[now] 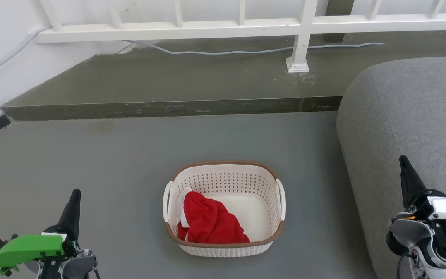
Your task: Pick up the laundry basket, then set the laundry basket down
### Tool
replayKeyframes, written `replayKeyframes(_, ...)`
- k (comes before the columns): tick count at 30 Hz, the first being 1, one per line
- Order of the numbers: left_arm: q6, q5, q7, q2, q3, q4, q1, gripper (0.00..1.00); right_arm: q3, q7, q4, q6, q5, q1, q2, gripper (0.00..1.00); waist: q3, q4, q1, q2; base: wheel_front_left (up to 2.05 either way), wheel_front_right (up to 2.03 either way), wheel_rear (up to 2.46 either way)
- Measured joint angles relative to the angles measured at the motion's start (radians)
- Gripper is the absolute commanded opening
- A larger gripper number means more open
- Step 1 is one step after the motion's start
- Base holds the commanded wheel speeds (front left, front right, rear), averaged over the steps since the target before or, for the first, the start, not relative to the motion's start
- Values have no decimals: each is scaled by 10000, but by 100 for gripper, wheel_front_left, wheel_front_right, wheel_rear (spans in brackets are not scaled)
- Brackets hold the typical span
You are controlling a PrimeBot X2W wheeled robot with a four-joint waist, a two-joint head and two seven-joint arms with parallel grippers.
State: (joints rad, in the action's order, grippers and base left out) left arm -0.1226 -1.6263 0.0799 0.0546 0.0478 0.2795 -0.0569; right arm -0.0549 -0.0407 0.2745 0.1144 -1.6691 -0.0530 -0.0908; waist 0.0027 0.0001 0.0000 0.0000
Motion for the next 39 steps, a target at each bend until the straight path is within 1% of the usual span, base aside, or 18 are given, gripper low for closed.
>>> replayKeyframes(39,0,0,75,-6,36,-12,0,0,-31,-58,59,2,2,-7,6,0,0,-1,0,0,0,0,0)
